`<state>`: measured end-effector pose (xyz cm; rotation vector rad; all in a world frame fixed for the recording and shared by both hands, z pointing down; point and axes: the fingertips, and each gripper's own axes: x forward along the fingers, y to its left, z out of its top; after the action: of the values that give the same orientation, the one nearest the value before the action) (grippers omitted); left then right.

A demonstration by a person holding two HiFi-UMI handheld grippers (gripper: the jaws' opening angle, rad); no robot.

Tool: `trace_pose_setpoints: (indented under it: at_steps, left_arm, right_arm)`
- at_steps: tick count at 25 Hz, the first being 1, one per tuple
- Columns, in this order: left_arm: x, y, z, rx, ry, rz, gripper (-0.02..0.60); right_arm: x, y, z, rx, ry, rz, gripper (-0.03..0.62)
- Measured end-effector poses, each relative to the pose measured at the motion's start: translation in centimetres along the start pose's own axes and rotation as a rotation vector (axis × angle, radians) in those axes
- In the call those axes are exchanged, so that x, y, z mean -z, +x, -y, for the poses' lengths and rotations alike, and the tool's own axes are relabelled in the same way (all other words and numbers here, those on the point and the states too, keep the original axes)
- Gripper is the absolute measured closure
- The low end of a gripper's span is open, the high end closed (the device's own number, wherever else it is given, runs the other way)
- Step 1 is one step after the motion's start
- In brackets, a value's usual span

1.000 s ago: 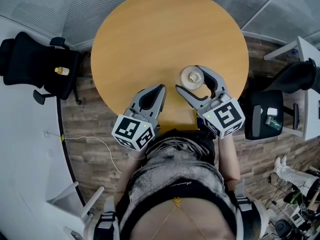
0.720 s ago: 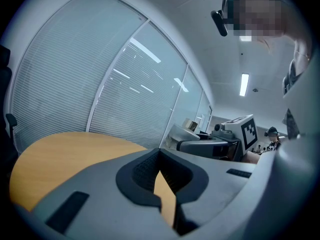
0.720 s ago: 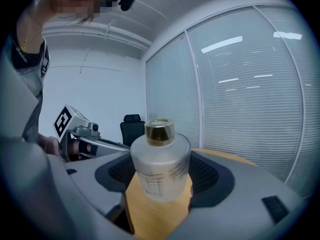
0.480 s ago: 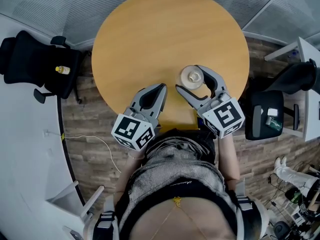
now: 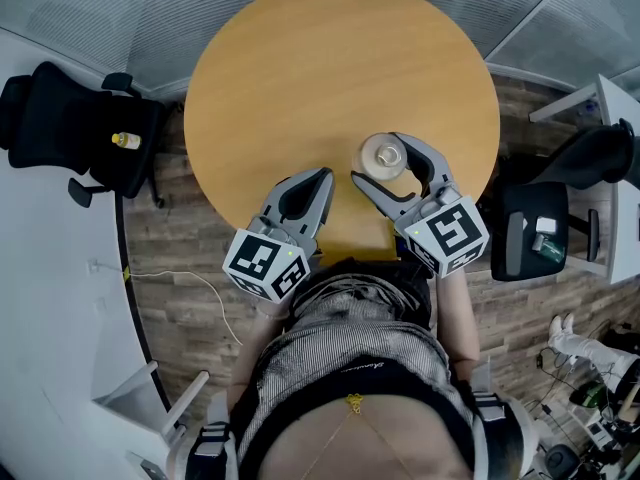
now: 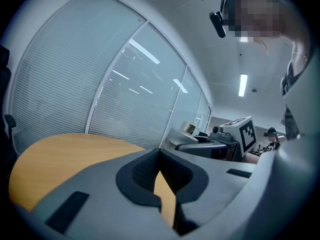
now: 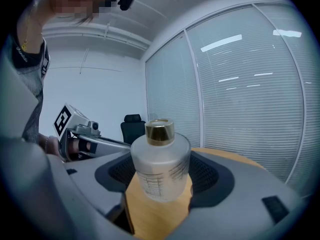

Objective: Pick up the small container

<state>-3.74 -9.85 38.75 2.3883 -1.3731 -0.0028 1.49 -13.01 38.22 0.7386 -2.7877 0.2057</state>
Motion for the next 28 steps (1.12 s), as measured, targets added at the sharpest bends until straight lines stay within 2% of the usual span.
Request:
trace_pose_setpoints:
  at_steps: [28]
  left_arm:
    - [0.3, 0.33, 0.1, 0.007, -0.012, -0.011, 0.578]
  right_arm:
    - [0.43, 0.09, 0.15, -0.005, -0.014, -0.021, 0.263]
